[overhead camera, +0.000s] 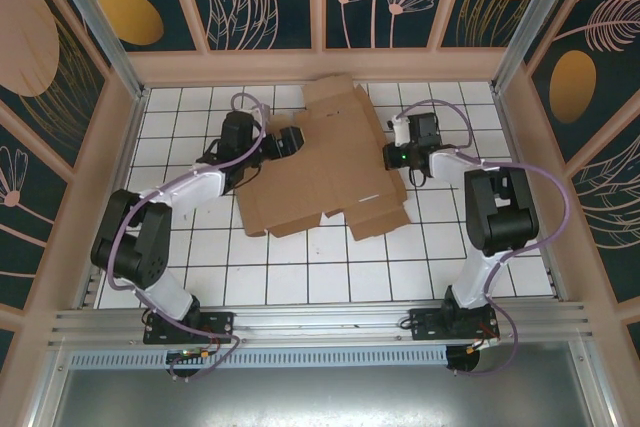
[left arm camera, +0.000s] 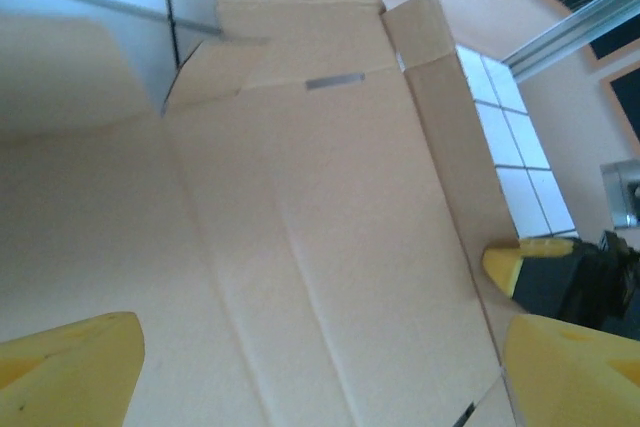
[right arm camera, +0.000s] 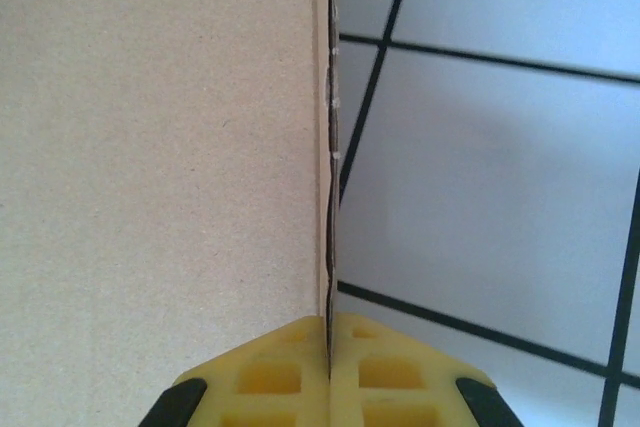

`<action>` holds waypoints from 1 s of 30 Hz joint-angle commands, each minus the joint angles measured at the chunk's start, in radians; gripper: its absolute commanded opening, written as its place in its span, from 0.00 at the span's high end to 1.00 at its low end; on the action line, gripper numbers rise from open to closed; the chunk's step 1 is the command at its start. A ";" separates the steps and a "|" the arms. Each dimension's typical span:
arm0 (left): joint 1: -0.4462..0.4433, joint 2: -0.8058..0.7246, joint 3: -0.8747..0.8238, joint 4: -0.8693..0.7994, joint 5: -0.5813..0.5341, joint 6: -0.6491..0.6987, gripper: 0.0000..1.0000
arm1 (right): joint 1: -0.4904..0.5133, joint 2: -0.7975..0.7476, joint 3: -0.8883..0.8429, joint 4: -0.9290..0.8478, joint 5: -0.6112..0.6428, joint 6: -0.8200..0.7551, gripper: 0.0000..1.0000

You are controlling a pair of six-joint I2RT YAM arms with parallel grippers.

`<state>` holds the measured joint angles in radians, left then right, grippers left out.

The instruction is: Fold the paper box

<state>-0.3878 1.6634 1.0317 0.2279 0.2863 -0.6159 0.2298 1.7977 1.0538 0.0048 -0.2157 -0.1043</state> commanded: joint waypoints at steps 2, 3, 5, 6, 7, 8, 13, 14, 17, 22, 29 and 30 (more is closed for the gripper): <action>-0.022 0.118 0.195 -0.027 -0.019 0.059 0.07 | 0.051 -0.029 0.012 0.041 0.210 -0.066 1.00; -0.027 0.149 0.247 -0.043 -0.021 0.066 0.06 | 0.063 -0.034 0.010 0.048 0.225 -0.064 1.00; -0.033 0.202 0.347 -0.078 -0.022 0.071 0.06 | 0.083 -0.046 0.005 0.061 0.263 -0.057 1.00; -0.034 0.236 0.400 -0.099 -0.019 0.071 0.06 | 0.095 -0.053 0.001 0.067 0.281 -0.058 1.00; -0.035 0.266 0.451 -0.120 -0.017 0.075 0.06 | 0.107 -0.059 -0.003 0.074 0.303 -0.061 1.00; -0.035 0.288 0.490 -0.131 -0.015 0.080 0.06 | 0.118 -0.067 -0.008 0.083 0.323 -0.065 1.00; -0.037 0.406 0.655 -0.133 0.029 0.146 0.06 | 0.160 -0.101 -0.034 0.098 0.340 -0.094 1.00; -0.037 0.425 0.681 -0.133 0.033 0.159 0.06 | 0.165 -0.106 -0.034 0.092 0.336 -0.101 1.00; -0.037 0.492 0.791 -0.159 0.062 0.202 0.05 | 0.176 -0.118 -0.033 0.076 0.322 -0.114 1.00; -0.037 0.595 0.958 -0.178 0.147 0.228 0.04 | 0.188 -0.132 -0.038 0.064 0.324 -0.131 1.00; -0.037 0.781 1.263 -0.332 0.263 0.242 0.01 | 0.210 -0.138 -0.036 0.055 0.338 -0.146 1.00; -0.037 0.793 1.278 -0.335 0.278 0.242 0.01 | 0.211 -0.139 -0.037 0.055 0.341 -0.146 1.00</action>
<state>-0.4248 2.4065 2.2429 -0.0338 0.4801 -0.3996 0.4267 1.7061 1.0313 0.0486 0.0940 -0.2306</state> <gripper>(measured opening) 0.987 0.044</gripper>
